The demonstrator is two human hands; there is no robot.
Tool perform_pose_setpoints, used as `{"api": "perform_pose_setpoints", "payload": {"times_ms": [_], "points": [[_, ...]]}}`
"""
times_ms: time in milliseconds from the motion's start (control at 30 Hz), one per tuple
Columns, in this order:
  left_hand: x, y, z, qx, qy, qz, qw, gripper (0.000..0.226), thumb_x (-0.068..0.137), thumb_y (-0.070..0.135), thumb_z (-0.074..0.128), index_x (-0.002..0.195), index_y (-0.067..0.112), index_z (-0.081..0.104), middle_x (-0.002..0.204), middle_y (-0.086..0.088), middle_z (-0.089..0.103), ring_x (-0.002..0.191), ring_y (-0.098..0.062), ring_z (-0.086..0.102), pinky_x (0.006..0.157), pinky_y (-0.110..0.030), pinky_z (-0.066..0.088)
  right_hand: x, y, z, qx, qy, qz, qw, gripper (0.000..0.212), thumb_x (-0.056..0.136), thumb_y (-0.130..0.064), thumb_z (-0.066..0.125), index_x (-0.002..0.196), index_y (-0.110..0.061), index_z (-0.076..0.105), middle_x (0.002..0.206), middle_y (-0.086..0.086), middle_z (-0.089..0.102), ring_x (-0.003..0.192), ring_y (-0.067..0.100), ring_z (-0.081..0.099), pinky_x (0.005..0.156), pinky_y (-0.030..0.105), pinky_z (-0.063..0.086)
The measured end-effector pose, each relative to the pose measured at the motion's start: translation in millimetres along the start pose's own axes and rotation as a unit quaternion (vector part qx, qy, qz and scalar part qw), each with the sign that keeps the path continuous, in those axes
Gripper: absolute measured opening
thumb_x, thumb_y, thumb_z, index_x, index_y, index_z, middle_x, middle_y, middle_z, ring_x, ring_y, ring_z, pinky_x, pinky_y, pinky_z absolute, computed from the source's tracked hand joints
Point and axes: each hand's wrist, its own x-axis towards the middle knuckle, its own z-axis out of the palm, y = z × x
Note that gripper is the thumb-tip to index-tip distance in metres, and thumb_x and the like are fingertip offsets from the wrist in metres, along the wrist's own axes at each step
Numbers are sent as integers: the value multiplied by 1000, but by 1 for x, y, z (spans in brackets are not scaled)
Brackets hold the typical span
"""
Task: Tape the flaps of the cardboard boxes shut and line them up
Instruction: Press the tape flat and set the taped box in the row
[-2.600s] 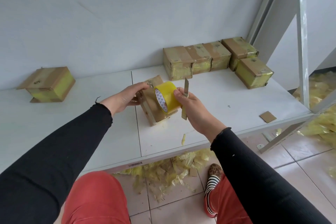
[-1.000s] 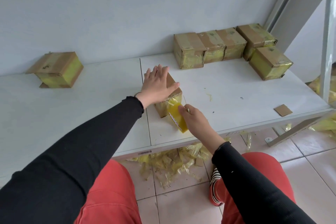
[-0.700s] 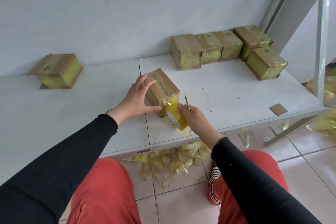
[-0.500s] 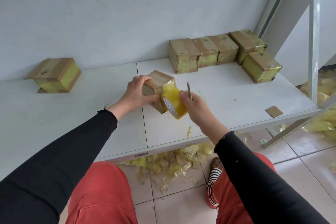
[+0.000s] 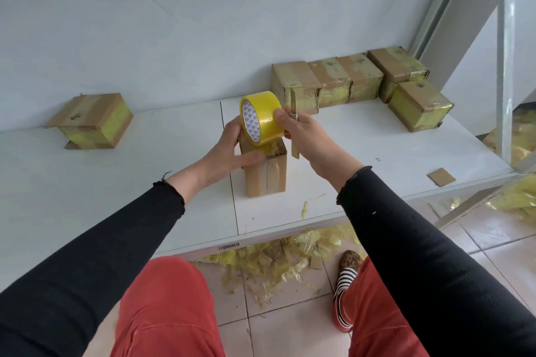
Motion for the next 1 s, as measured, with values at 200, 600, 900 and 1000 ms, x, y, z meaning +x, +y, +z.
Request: {"api": "perform_pose_setpoints", "payload": {"times_ms": [200, 600, 900, 1000], "points": [[2, -16, -1, 60, 70, -11, 996, 105, 56, 54, 91, 142, 40, 32, 137, 15, 39, 132, -1, 44, 115, -38, 43, -7, 1, 9, -6, -47, -29, 998, 33, 109, -39, 44, 102, -17, 68, 89, -15, 76, 82, -7, 68, 74, 12, 52], [8, -14, -1, 159, 33, 4, 987, 95, 63, 70, 79, 145, 70, 33, 132, 6, 30, 127, -8, 41, 114, -28, 33, -100, 73, 12, -145, 35, 16, 989, 35, 108, -34, 43, 82, -11, 41, 70, 0, 46, 67, 20, 41, 63, 38, 32], [9, 8, -23, 136, -44, -55, 988, 100, 77, 37, 90, 155, 56, 30, 136, 5, 35, 121, -6, 48, 94, -7, 35, -93, 80, 21, -24, 16, 76, 997, 36, 107, -41, 47, 89, -10, 55, 76, 4, 50, 74, 17, 47, 71, 35, 36], [17, 12, -26, -31, -32, -120, 992, 68, 80, 40, 82, 142, 36, 56, 123, 1, 62, 99, -12, 67, 90, -25, 56, -86, 55, 9, 54, 24, 34, 998, 50, 100, -58, 50, 106, -10, 64, 84, 12, 58, 77, 22, 56, 69, 36, 47]]}}
